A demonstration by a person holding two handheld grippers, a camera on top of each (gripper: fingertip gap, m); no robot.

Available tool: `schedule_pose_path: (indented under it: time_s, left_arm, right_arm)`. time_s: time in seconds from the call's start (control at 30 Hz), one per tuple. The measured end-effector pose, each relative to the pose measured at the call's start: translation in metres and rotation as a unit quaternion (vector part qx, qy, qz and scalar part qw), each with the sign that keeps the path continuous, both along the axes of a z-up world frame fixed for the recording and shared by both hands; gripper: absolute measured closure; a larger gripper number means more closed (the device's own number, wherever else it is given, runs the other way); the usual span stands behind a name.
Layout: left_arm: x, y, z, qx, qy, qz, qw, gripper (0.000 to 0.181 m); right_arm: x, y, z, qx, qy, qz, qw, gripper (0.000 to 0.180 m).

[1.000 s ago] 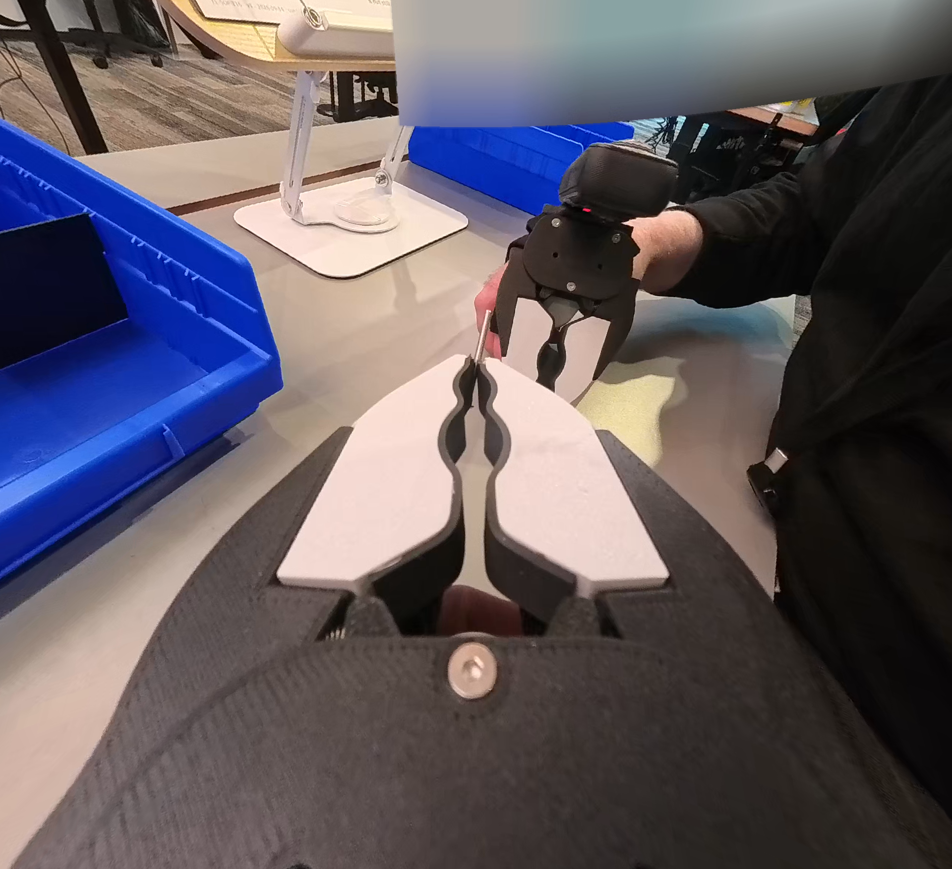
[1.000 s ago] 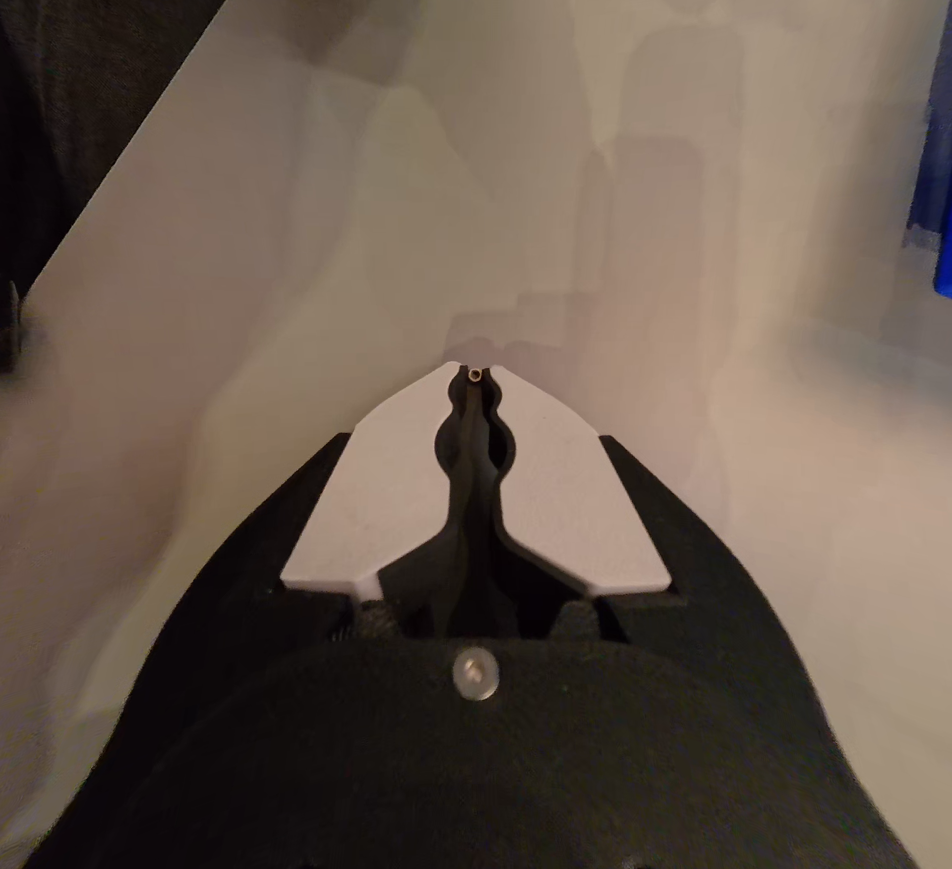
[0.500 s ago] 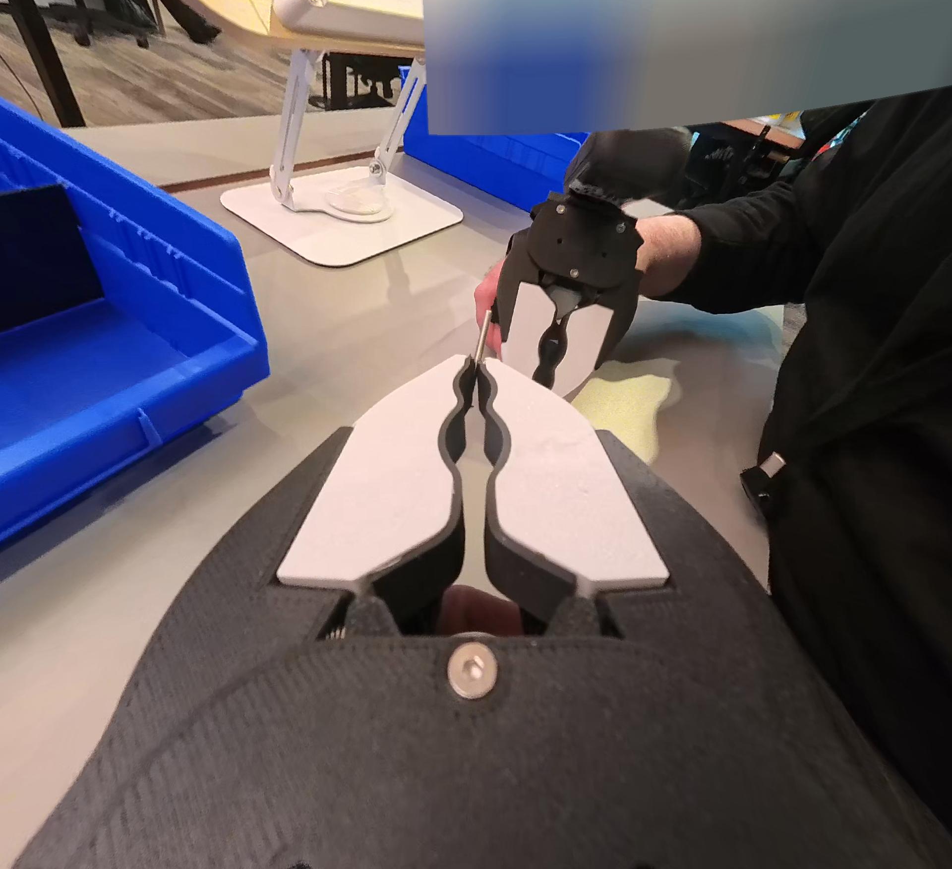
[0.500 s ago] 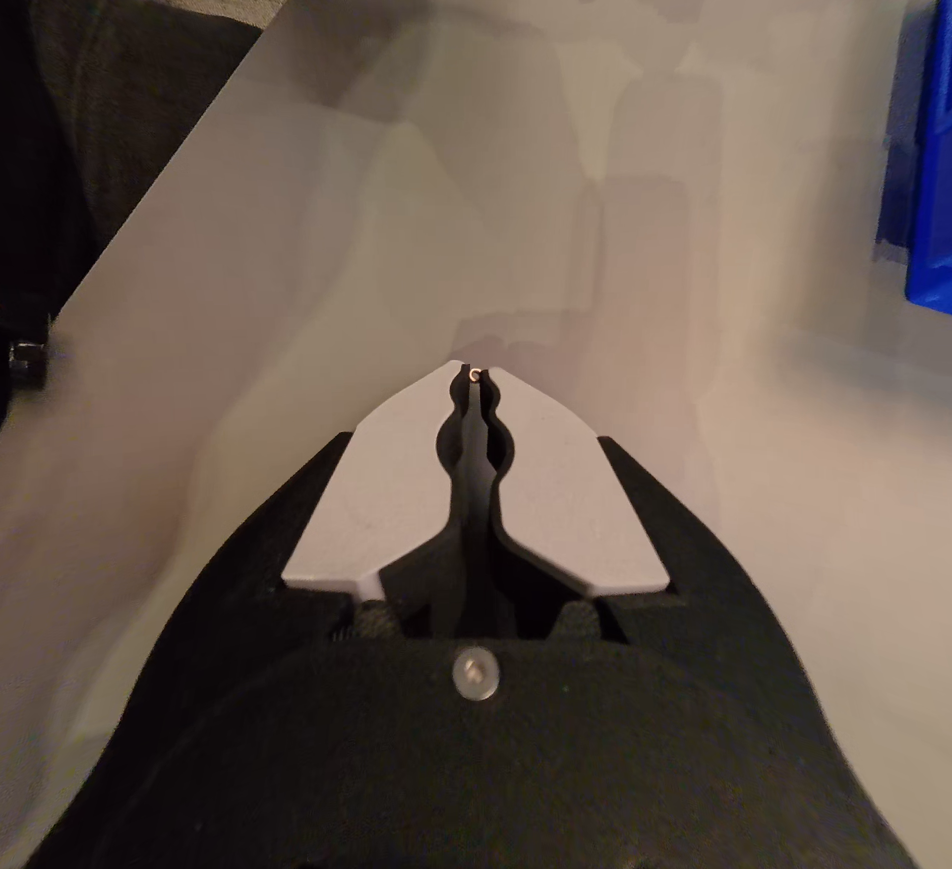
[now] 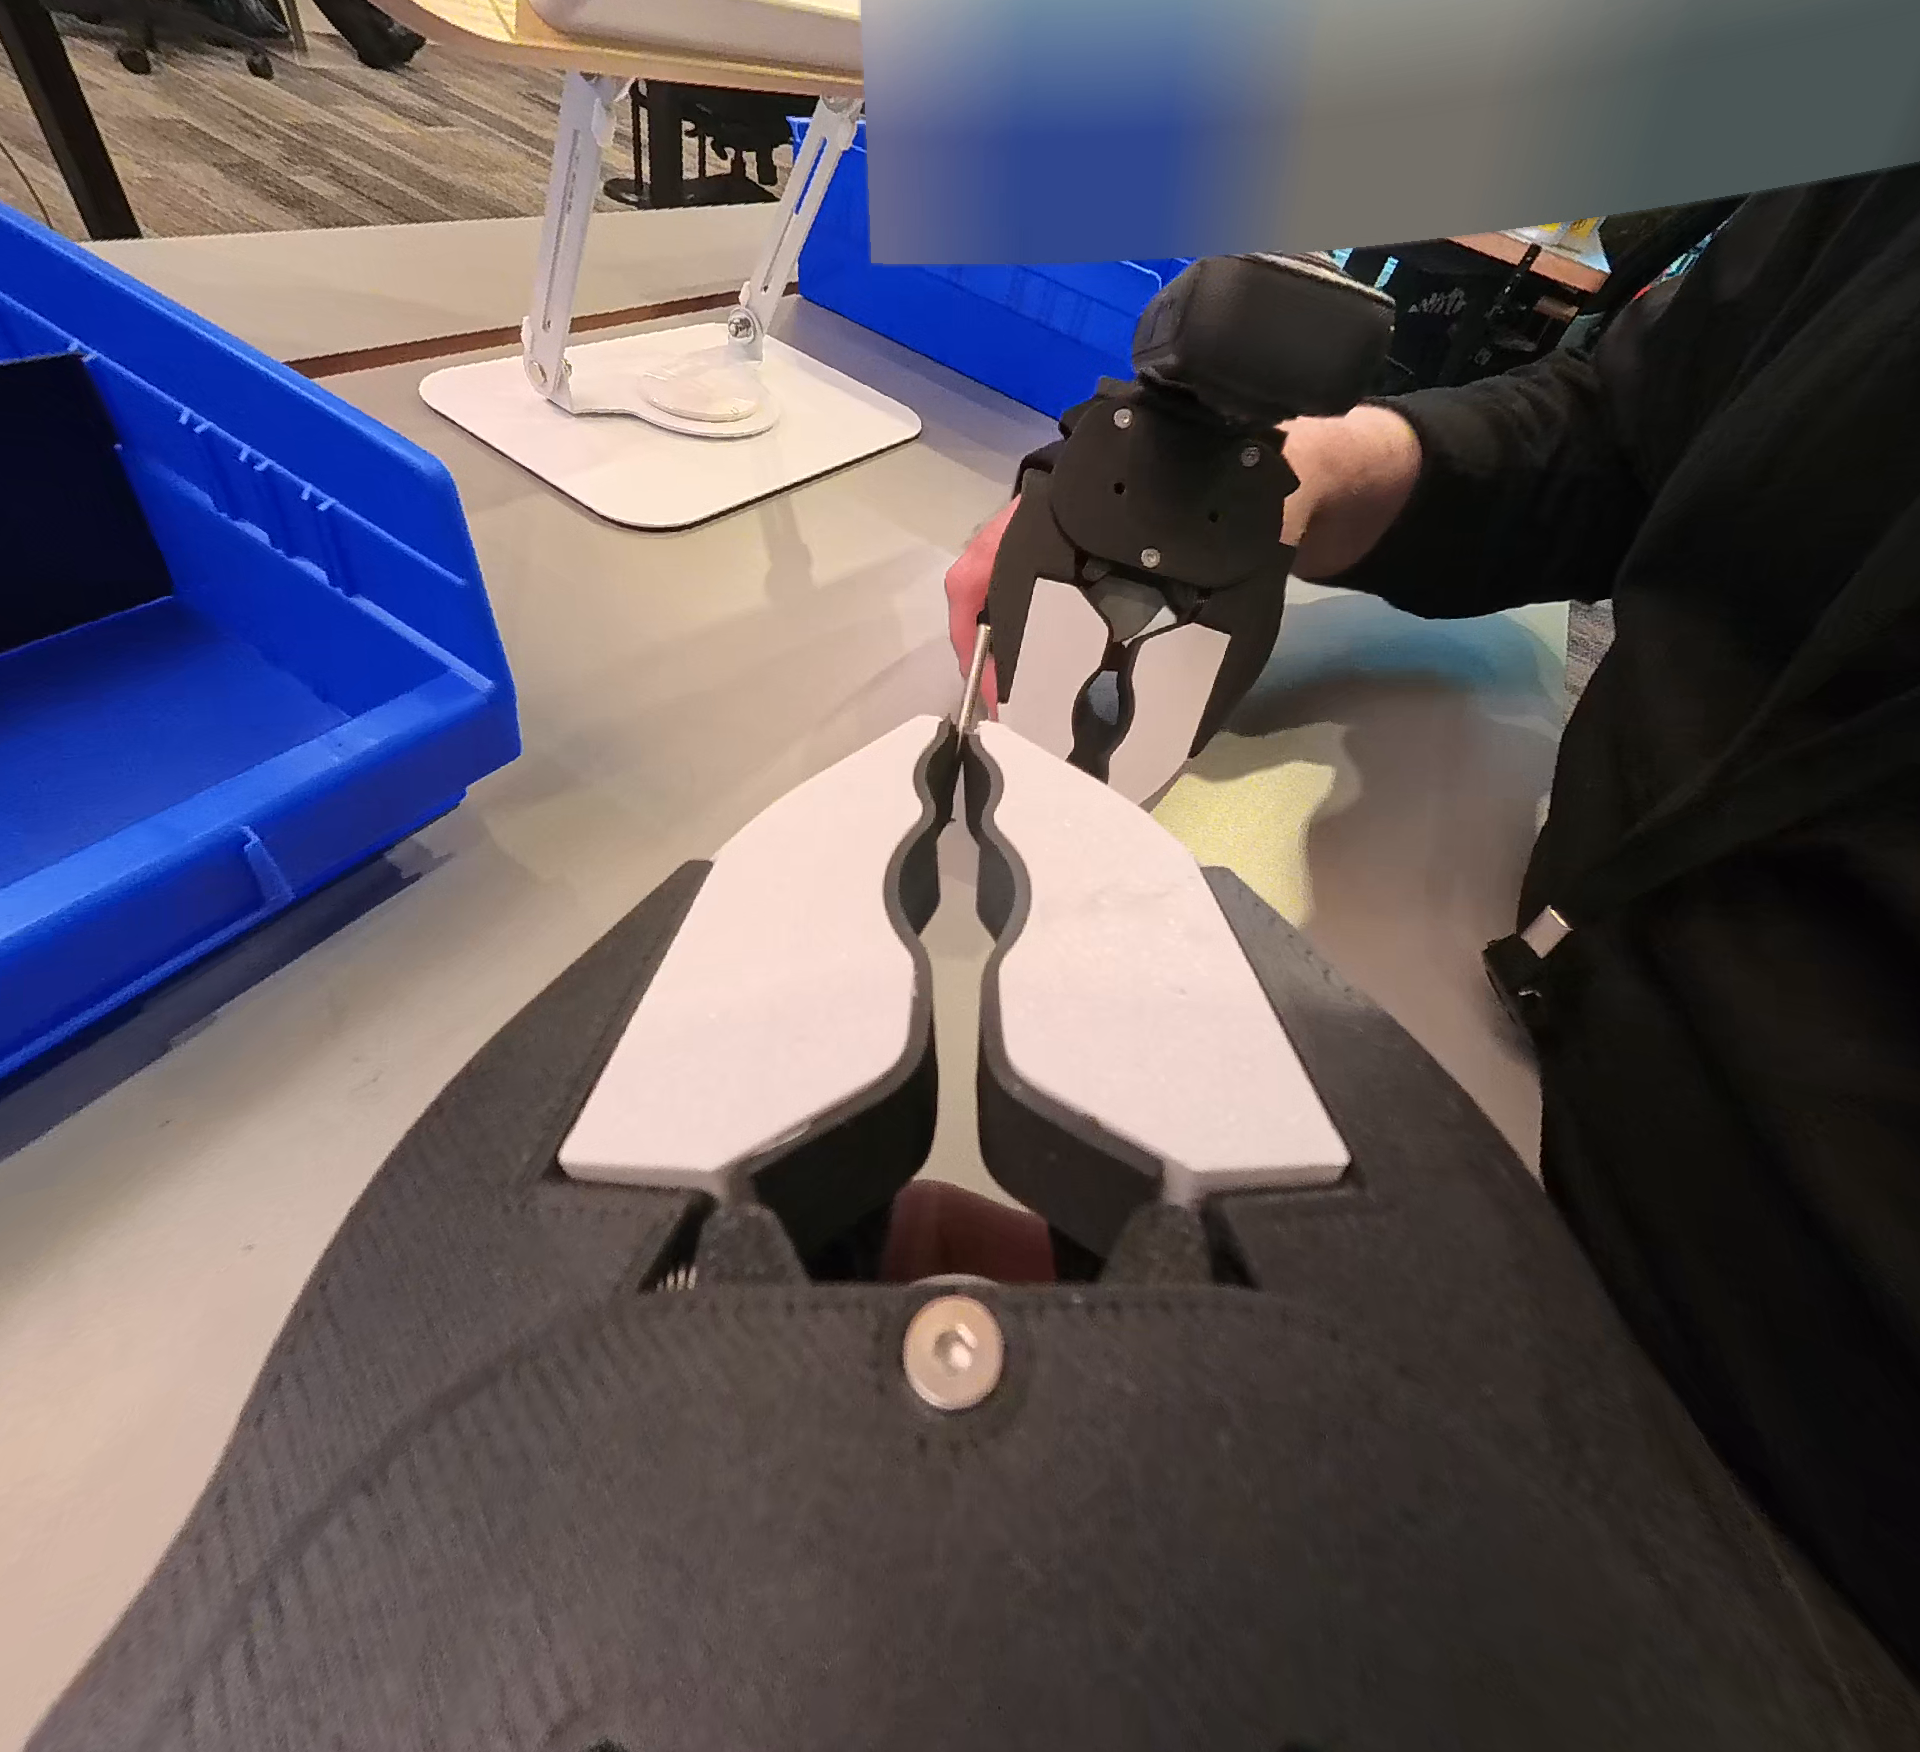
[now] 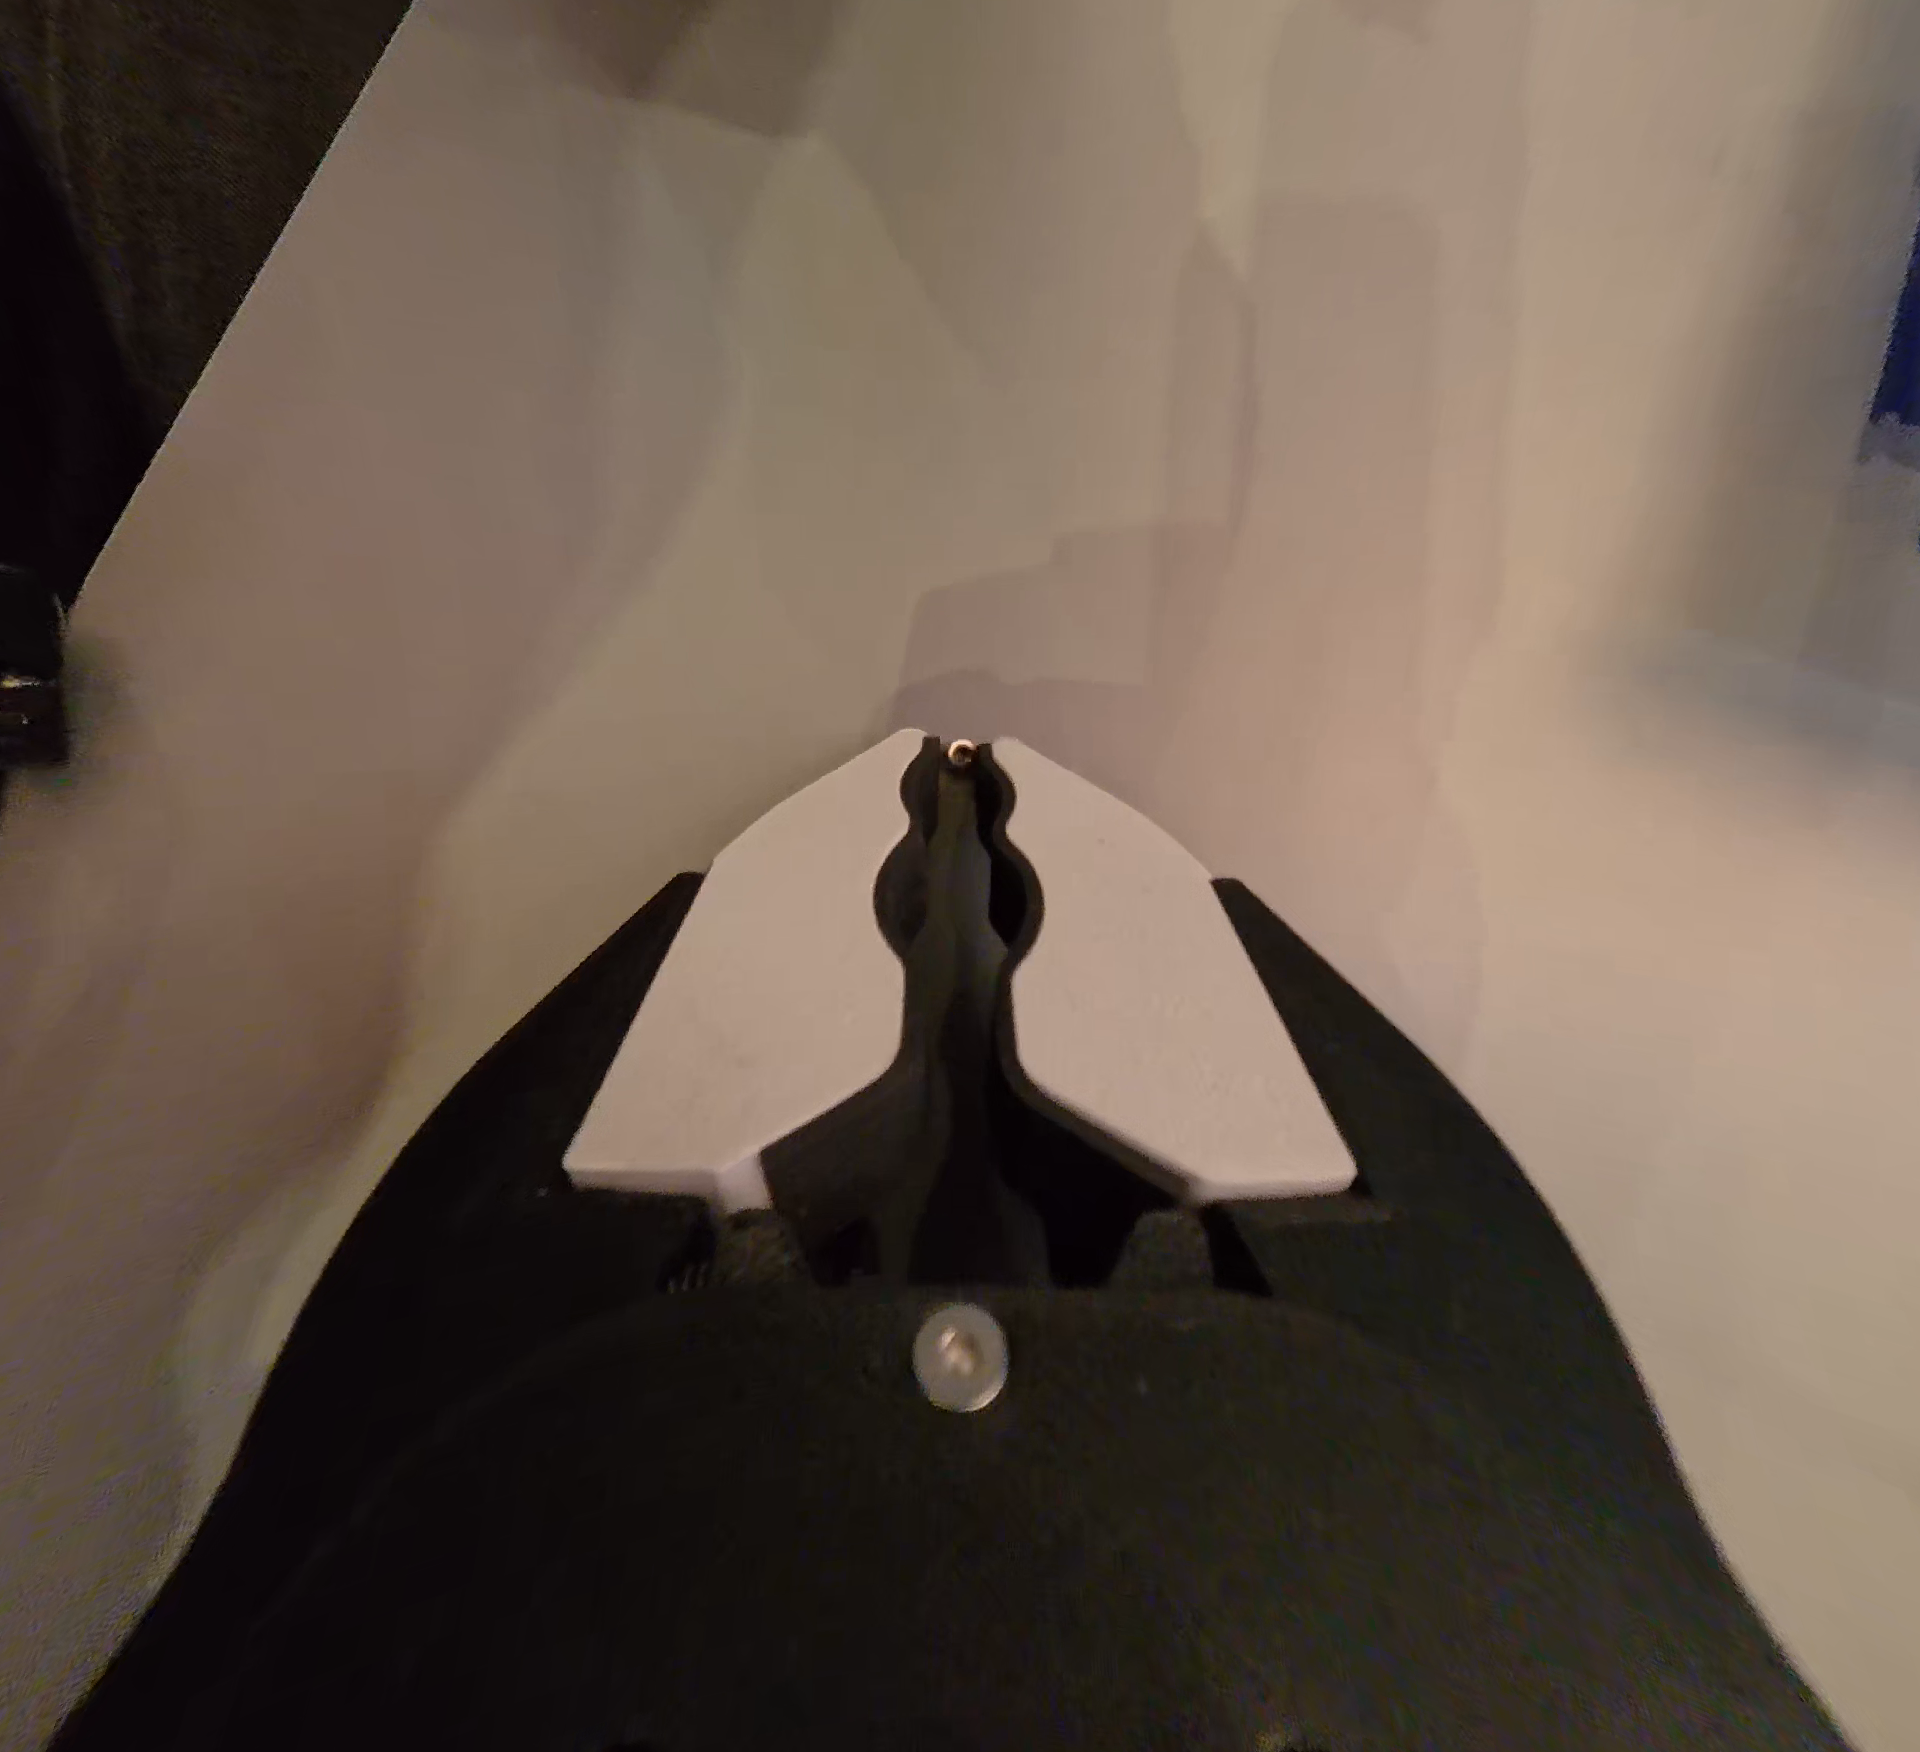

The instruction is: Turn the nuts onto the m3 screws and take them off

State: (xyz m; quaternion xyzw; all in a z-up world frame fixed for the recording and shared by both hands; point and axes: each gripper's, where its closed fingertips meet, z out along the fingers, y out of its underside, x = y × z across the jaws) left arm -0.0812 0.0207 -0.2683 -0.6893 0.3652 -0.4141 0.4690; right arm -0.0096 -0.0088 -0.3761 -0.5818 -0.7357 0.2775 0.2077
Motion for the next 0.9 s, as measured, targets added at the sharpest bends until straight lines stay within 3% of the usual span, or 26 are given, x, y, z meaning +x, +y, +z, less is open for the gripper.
schedule_pose_path:
  time_s: [0.5, 0.9]
  left_arm:
    - [-0.002, -0.001, 0.001, -0.005, -0.006, -0.002, 1.0, 0.18]
    - [0.004, -0.003, 0.001, -0.034, -0.04, -0.01, 0.999, 0.18]
  right_arm:
    - [0.0, 0.001, 0.0, 0.011, -0.015, -0.008, 1.0, 0.175]
    - [-0.01, 0.007, 0.025, -0.028, 0.065, -0.027, 0.997, 0.176]
